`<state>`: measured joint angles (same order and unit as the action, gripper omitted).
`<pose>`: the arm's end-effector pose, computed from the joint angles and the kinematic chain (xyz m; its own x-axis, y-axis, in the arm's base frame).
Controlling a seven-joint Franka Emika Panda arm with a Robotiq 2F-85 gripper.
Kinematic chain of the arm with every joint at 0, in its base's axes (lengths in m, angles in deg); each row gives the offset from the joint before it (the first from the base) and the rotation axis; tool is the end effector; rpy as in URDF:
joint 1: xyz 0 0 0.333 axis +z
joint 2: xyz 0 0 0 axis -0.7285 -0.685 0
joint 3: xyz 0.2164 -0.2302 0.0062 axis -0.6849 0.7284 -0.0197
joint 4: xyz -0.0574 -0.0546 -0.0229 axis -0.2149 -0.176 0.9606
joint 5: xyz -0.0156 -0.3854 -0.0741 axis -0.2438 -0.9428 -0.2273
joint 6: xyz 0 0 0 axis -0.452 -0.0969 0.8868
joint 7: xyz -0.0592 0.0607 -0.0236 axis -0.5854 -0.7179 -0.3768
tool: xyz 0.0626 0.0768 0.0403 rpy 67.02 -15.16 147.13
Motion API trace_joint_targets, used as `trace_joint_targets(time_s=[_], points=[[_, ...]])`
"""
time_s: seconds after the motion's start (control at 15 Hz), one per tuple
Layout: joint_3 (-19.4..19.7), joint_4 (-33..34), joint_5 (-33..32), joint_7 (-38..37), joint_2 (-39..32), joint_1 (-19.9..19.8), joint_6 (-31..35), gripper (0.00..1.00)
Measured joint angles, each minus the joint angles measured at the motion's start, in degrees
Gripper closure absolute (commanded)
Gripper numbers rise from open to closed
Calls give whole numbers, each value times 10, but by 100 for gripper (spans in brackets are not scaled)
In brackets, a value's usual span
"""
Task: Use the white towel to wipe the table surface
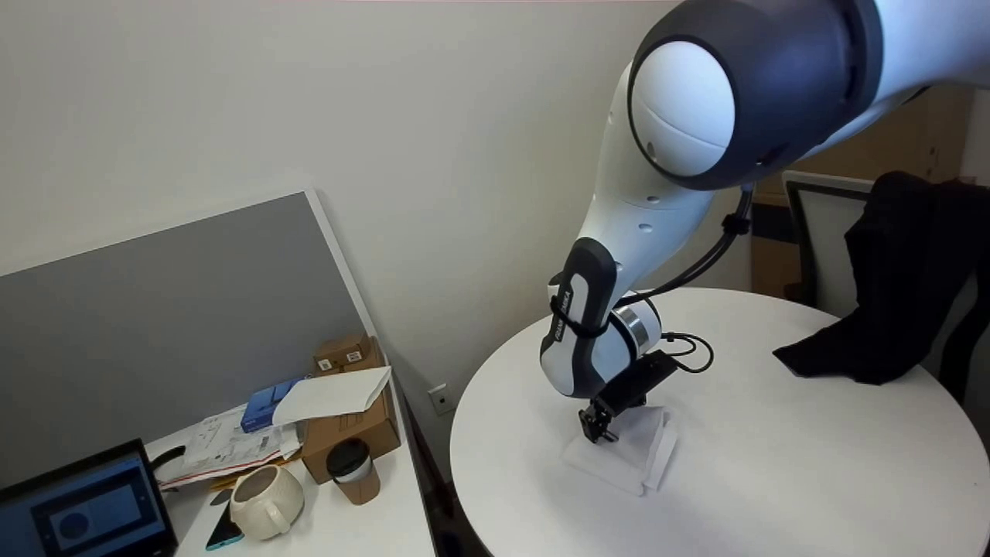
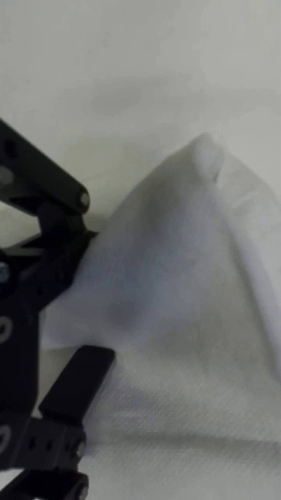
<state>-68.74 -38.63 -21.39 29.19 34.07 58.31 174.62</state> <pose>0.6354 0.0760 0.0360 0.9840 0.1712 -0.0501 0.1764 -0.9759 0.1288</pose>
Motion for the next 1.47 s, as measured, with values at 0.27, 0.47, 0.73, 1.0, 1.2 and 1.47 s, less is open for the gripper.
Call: trace_joint_targets(time_s=[0.27, 0.47, 0.73, 1.0, 1.2, 1.47], points=[[1, 11, -2, 1, -1, -1, -12, 99], [0, 19, -3, 3, -3, -2, -22, 97], [-10, 26, -3, 9, -5, -9, -32, 58], [-34, 24, -2, 23, -2, -28, -32, 28], [-51, 18, 1, 34, 10, -45, -32, 6], [-77, 3, 5, 52, 24, -64, -32, 0]])
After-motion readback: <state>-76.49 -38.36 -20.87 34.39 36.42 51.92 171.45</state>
